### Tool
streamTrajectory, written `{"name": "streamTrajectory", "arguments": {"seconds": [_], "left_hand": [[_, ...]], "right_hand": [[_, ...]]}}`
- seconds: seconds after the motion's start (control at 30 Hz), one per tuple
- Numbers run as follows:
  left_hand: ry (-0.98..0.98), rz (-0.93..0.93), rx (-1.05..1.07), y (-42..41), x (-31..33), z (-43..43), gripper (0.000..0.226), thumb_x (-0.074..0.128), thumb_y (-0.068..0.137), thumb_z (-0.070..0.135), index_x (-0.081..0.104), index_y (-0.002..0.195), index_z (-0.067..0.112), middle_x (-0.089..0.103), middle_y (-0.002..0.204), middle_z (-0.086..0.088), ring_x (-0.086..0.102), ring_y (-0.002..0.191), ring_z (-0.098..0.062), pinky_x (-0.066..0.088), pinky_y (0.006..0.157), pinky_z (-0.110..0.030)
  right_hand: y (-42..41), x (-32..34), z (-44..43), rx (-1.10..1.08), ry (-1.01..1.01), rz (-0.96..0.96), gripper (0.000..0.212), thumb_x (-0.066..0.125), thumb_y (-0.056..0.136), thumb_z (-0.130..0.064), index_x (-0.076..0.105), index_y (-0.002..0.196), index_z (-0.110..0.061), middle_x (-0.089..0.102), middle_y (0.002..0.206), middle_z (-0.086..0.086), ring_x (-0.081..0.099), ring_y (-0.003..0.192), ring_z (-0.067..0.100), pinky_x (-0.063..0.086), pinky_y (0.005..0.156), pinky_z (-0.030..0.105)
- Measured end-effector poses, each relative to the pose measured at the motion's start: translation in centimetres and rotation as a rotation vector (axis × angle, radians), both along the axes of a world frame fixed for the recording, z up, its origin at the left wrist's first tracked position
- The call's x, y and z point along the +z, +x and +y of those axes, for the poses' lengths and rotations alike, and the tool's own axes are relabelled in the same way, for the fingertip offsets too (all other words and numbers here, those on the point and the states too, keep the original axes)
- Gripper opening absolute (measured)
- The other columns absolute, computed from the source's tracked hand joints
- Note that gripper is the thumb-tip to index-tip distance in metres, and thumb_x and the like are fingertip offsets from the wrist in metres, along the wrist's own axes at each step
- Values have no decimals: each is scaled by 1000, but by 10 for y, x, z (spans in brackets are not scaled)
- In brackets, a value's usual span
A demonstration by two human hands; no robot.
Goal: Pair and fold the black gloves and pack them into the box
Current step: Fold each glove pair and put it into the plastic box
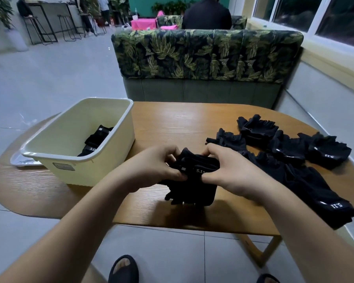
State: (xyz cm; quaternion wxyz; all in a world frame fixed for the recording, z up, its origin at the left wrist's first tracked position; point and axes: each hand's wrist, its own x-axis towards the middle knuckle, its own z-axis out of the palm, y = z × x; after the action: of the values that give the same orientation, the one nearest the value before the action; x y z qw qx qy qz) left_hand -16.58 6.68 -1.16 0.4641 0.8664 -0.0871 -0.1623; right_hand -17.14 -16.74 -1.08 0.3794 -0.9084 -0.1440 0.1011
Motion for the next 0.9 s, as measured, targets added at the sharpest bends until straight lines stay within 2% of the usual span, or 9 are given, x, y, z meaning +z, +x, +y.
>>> {"name": "streamTrajectory", "arguments": {"seconds": [0.2, 0.33, 0.4, 0.5, 0.57, 0.6, 0.67, 0.77, 0.9], "left_hand": [[24, -226, 43, 18, 65, 27, 27, 88, 85, 14, 69, 104, 18, 76, 96, -8, 77, 85, -23, 63, 72, -34], [122, -461, 151, 33, 113, 61, 32, 91, 82, 23, 70, 106, 24, 76, 94, 1, 76, 90, -21, 64, 85, -47], [169, -561, 222, 36, 128, 80, 37, 93, 80, 31, 69, 108, 27, 75, 100, 6, 73, 94, -12, 63, 87, -40], [281, -817, 428, 21, 133, 100, 42, 91, 79, 37, 64, 109, 26, 64, 106, 7, 62, 94, -10, 51, 80, -22], [277, -939, 551, 2, 125, 105, 33, 88, 83, 35, 63, 101, 26, 62, 96, 5, 59, 83, -12, 48, 72, -23], [244, -918, 582, -6, 120, 106, 26, 85, 86, 35, 63, 97, 26, 64, 88, 6, 61, 79, -12, 49, 70, -25], [92, -662, 565, -15, 110, 105, 17, 78, 94, 40, 68, 92, 26, 73, 80, 5, 71, 76, -11, 53, 69, -27], [-322, -186, 505, -12, 99, 103, 26, 64, 105, 43, 73, 98, 20, 82, 99, -5, 80, 93, -25, 60, 83, -37], [-653, -5, 521, 7, 99, 115, 36, 61, 104, 46, 74, 117, 14, 80, 115, -11, 78, 107, -27, 58, 100, -41]], "right_hand": [[30, 59, 30, 14, 40, -174, 25, 75, 83, -14, 59, 98, -24, 68, 83, -2, 56, 60, 3, 40, 50, 16], [52, 105, 69, 8, 73, -346, 26, 77, 82, -18, 60, 101, -24, 69, 89, -3, 64, 79, 15, 50, 66, 33], [63, 119, 88, 8, 130, -368, 26, 77, 83, -19, 61, 102, -24, 70, 91, -3, 66, 81, 18, 51, 68, 37], [76, 127, 112, -9, 242, -315, 24, 79, 84, -17, 63, 101, -22, 72, 92, 0, 64, 74, 15, 48, 63, 31], [81, 127, 123, -25, 286, -278, 24, 80, 83, -16, 64, 100, -20, 73, 93, 3, 66, 76, 17, 50, 67, 33], [83, 127, 128, -29, 305, -262, 24, 81, 83, -16, 64, 100, -19, 73, 94, 5, 67, 77, 18, 51, 68, 34], [86, 128, 136, -34, 349, -236, 26, 82, 83, -14, 65, 102, -16, 74, 96, 7, 68, 80, 19, 52, 69, 34], [89, 131, 148, -33, 462, -165, 32, 84, 82, -8, 66, 107, -13, 75, 101, 7, 75, 88, 22, 60, 71, 33], [88, 136, 165, 12, 584, 5, 45, 85, 82, -2, 62, 119, -14, 76, 106, 11, 79, 88, 23, 62, 68, 27]]}}
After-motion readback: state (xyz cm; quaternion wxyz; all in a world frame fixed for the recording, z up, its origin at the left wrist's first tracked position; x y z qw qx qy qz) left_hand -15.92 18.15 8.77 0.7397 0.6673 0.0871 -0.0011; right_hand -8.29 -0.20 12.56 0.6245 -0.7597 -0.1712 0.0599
